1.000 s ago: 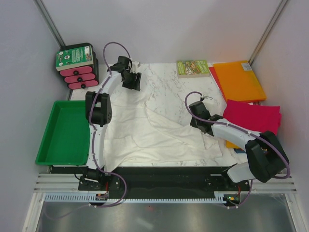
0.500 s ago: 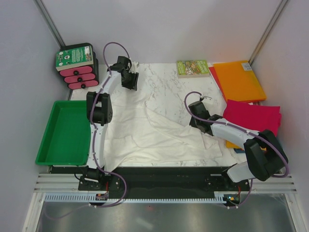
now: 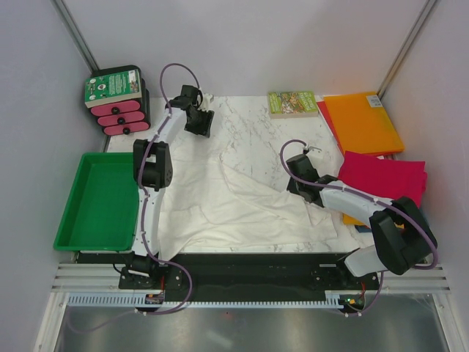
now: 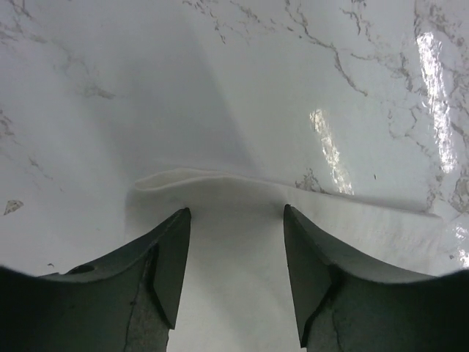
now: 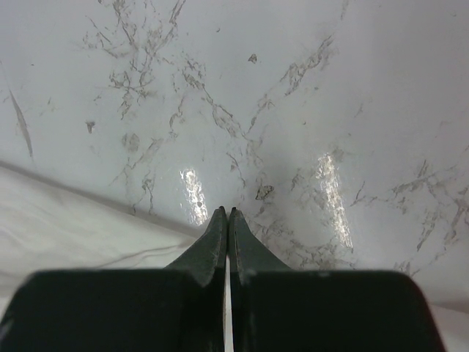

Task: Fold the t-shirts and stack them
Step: Grap the side of the flattened tshirt furthest away from the robot with both arms

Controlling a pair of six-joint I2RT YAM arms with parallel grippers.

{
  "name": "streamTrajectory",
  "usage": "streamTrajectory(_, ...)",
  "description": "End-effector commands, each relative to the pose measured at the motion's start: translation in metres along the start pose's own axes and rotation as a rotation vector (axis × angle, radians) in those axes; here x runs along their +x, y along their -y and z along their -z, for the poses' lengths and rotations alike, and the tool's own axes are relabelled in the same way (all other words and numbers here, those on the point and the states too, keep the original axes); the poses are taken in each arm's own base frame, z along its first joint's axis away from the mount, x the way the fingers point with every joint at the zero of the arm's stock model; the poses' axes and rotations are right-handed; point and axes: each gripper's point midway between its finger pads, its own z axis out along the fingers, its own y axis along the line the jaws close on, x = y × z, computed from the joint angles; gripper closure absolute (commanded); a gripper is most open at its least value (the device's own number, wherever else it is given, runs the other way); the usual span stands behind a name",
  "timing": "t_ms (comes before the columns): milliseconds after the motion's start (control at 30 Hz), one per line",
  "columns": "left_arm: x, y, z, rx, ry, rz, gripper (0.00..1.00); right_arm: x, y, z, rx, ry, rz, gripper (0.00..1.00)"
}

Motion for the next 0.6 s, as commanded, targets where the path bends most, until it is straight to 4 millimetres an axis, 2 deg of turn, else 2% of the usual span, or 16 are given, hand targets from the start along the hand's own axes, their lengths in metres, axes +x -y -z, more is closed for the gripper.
streamTrajectory(0, -0.022, -0.012, 0.011, -0.084, 0.061, -0.027, 0.35, 0.000, -0.004, -0.002, -0.019, 0.008, -0.033, 1.00)
streamTrajectory(33, -0.026, -0.016, 0.012, -0.119, 0.070, -0.039, 0.33, 0.002, -0.002, -0.003, -0.016, 0.005, -0.032, 1.00)
streamTrajectory(100, -0.029, -0.012, 0.009, -0.139, 0.067, -0.100, 0.33, 0.004, -0.001, -0.003, -0.013, 0.004, -0.033, 1.00)
streamTrajectory(267, -0.023, -0.004, 0.000, -0.210, 0.029, -0.179, 0.34, 0.008, 0.001, -0.005, -0.008, -0.004, -0.033, 1.00)
streamTrajectory(333, -0.025, -0.003, 0.002, -0.207, 0.043, -0.152, 0.34, 0.010, 0.001, -0.006, -0.009, -0.007, -0.036, 1.00)
streamTrajectory(367, -0.037, -0.002, 0.011, -0.209, 0.084, -0.147, 0.34, 0.012, 0.001, -0.007, -0.010, -0.014, -0.036, 1.00)
streamTrajectory(400, -0.034, 0.001, 0.010, -0.195, 0.086, -0.137, 0.35, 0.013, 0.001, -0.008, -0.012, -0.014, -0.036, 1.00)
streamTrajectory(467, -0.049, 0.004, 0.023, -0.193, 0.145, -0.137, 0.34, 0.013, 0.000, -0.008, -0.016, -0.015, -0.039, 1.00)
streamTrajectory(567, -0.051, 0.000, 0.025, -0.211, 0.152, -0.141, 0.34, 0.014, 0.001, -0.008, -0.016, -0.016, -0.039, 1.00)
